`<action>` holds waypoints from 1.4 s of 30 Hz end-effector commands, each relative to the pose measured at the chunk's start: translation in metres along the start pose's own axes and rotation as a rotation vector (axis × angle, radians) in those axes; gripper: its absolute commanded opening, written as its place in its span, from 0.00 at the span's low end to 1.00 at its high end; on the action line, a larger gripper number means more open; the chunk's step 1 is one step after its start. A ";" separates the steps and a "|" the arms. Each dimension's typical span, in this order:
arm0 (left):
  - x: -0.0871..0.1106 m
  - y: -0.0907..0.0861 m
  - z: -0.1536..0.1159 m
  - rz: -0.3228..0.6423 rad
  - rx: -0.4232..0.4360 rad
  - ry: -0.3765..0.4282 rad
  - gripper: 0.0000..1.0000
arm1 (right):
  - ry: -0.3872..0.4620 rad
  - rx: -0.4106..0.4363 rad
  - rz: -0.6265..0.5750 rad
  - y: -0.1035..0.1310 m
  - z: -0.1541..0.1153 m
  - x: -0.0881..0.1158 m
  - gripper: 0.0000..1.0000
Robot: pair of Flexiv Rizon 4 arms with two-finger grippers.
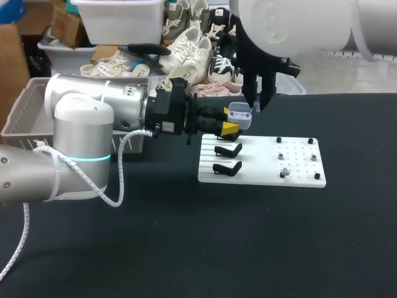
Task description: Pick up each earbud case from the left stands, insert the matching earbuds, close the lid, and place the case in the box.
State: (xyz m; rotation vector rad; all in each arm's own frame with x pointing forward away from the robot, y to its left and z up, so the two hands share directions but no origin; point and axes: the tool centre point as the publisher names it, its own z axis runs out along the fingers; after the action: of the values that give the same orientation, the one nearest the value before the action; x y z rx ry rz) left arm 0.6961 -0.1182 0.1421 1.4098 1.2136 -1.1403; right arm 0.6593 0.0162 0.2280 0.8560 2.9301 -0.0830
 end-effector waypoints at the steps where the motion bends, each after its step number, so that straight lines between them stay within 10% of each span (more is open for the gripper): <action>1: 0.001 0.000 0.000 0.001 0.000 -0.002 0.00 | 0.011 0.033 0.001 0.007 -0.001 -0.004 0.00; 42: 0.001 0.000 0.000 0.001 0.000 -0.002 0.00 | -0.041 0.056 0.176 0.026 0.017 -0.005 0.00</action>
State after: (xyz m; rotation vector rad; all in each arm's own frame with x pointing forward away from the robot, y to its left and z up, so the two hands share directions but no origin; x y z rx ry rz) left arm 0.6961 -0.1182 0.1421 1.4098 1.2137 -1.1403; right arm 0.6768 0.0335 0.2131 1.1003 2.8145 -0.1668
